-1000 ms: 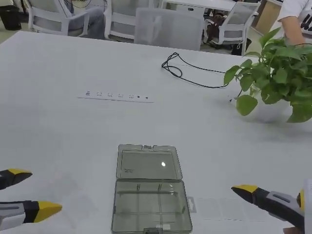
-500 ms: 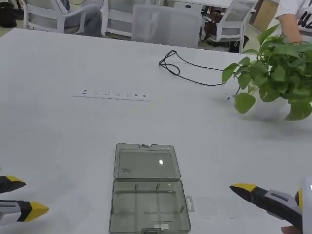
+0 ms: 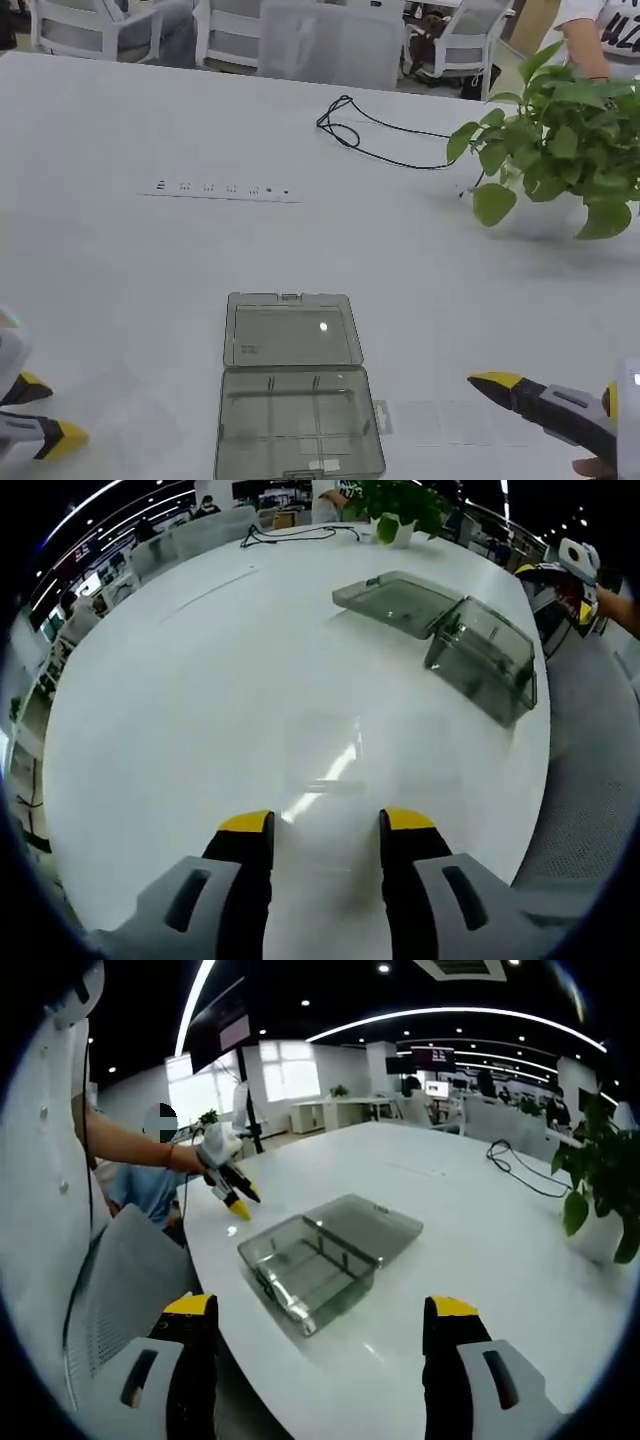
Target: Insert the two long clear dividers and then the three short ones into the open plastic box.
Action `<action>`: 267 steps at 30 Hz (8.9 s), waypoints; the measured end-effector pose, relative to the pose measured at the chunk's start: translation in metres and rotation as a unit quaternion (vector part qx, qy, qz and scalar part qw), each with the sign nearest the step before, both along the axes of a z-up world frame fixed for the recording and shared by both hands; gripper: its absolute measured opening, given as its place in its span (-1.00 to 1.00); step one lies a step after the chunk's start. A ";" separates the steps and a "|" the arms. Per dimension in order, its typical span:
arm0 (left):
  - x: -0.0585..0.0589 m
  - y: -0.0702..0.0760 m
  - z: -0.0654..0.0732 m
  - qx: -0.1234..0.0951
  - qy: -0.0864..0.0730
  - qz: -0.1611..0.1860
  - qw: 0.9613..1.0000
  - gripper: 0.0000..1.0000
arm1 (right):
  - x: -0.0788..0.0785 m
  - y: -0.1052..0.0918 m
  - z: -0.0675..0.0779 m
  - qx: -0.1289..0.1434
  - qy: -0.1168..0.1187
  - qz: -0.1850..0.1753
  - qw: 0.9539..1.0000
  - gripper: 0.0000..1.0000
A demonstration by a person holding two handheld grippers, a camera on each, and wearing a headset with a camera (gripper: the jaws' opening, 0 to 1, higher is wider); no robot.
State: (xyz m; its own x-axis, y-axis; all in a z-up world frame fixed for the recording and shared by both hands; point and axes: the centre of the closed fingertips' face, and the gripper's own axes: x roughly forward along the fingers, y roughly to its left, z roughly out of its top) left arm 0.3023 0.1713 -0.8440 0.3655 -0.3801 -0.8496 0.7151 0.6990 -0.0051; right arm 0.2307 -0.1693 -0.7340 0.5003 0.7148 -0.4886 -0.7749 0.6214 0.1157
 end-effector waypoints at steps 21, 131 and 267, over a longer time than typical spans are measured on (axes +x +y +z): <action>0.003 0.002 -0.002 0.025 0.023 0.011 0.999 -0.22 | 0.001 0.001 -0.003 0.002 0.001 -0.001 1.000 0.69; -0.025 -0.077 0.125 -0.237 -0.043 0.107 0.965 -0.39 | 0.002 0.056 0.048 0.041 -0.029 0.026 0.998 0.50; -0.068 -0.139 0.115 -0.325 -0.101 -0.091 0.936 0.90 | 0.050 0.069 0.019 0.010 0.283 -0.187 0.941 -0.86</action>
